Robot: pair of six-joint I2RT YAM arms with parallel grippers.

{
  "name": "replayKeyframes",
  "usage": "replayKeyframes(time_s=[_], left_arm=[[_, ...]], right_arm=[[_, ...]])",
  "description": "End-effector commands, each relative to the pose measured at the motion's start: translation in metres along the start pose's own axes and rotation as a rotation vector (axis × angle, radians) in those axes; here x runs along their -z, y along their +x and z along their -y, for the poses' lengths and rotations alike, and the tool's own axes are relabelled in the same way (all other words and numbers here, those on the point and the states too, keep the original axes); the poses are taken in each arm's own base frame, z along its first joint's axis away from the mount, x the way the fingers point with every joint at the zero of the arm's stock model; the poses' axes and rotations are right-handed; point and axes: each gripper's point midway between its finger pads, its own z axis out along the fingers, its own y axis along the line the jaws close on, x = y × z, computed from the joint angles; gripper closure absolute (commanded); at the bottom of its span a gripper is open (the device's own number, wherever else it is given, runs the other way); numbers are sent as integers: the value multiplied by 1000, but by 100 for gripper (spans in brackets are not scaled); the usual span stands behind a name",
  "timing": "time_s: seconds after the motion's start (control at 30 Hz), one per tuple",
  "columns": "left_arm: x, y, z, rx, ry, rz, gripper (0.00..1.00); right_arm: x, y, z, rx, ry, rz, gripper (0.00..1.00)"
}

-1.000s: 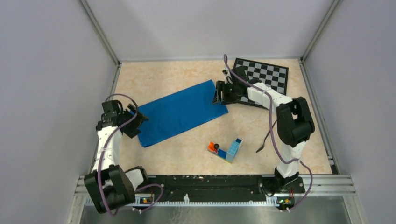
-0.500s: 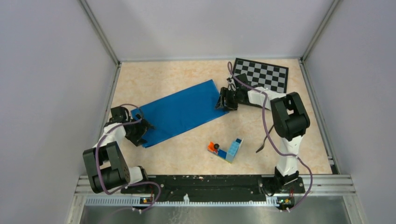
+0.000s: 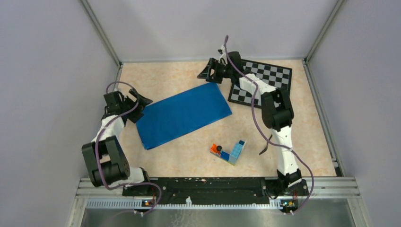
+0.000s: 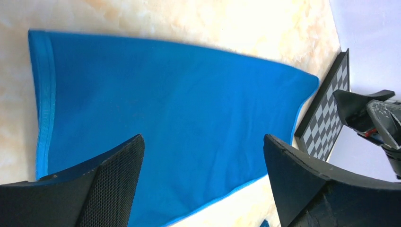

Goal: Fold the napkin into a case and place the utensils inside
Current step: Smooth out the rectangle-folded napkin at the center of the board.

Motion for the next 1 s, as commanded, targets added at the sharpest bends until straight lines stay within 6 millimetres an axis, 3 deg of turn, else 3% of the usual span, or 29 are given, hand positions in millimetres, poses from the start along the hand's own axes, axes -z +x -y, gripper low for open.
replayKeyframes(time_s=[0.0,0.1,0.17,0.37,0.47,0.57,0.73,0.87,0.97], left_arm=[[-27,-41,20,-16,110,94,1],[-42,-55,6,-15,71,141,1],[-51,-62,-14,-5,0,174,1],[-73,-59,-78,55,-197,150,1],[-72,-57,-91,65,-238,147,1],[-70,-61,-91,44,-246,142,1],[-63,-71,-56,-7,-145,99,1],[-49,-85,-11,-62,4,100,1],[-49,-90,-1,-45,40,107,1]], right_arm=[[-31,-18,6,-64,-143,13,24],[-46,-22,21,-77,-165,8,25],[-50,-27,33,-82,-173,18,25],[-51,-31,80,-119,-153,43,26],[-53,-26,105,-138,-122,37,26],[-53,-30,119,-128,-94,47,26],[-45,-56,92,-72,-119,60,26],[-28,-76,50,-28,-153,81,26],[-18,-74,19,-4,-184,90,26]])
